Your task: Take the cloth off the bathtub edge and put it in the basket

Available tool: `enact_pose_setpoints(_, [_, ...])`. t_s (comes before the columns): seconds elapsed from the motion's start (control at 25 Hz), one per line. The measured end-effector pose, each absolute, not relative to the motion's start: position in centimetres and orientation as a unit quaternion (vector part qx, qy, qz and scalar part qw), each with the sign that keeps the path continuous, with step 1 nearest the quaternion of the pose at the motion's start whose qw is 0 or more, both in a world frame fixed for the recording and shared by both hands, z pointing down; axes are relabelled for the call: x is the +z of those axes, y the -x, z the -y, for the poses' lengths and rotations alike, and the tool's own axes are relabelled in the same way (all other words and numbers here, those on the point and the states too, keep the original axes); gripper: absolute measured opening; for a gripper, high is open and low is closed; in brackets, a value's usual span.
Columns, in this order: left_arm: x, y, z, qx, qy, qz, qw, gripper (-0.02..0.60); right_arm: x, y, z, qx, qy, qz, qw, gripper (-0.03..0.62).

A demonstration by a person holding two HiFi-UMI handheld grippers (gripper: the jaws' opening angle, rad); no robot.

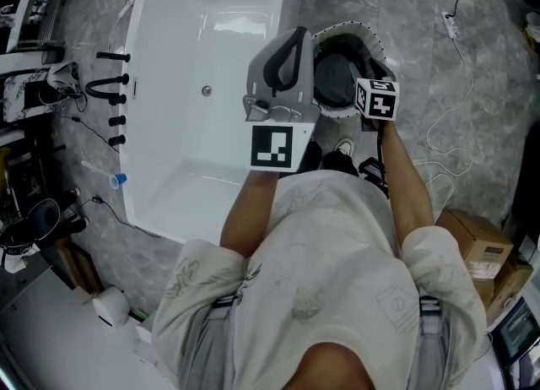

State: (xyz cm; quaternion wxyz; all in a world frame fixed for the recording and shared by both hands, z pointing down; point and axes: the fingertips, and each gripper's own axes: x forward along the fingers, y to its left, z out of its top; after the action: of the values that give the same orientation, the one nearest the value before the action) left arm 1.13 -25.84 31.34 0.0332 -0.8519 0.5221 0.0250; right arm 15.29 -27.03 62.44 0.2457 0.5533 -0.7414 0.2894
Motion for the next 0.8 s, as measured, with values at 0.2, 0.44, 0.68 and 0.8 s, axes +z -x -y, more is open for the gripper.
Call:
enact_pose_setpoints(0.2, [31.3,-2.3,24.5,0.025,0.851,-0.522,0.043,0.000,58.1,-15.9,25.4,0.243,-0.548,0.772,0.213,0.222])
enact_pose_setpoints(0.44, [29.9,-1.9,25.2,0.027,0.852,-0.522,0.045,0.000,48.4,-15.9,26.5,0.153,-0.564,0.796,0.160,0.222])
enact_pose_setpoints(0.68, [29.3,-2.8,24.6,0.031,0.852,-0.520,0.051,0.000,38.1,-17.5,25.9,0.064,-0.583,0.806,0.083,0.222])
enact_pose_setpoints(0.8, [28.5,-2.9,24.2,0.041,0.851,-0.520,0.063,0.000,33.8,-18.3,25.0,0.011,-0.587,0.807,0.057,0.210])
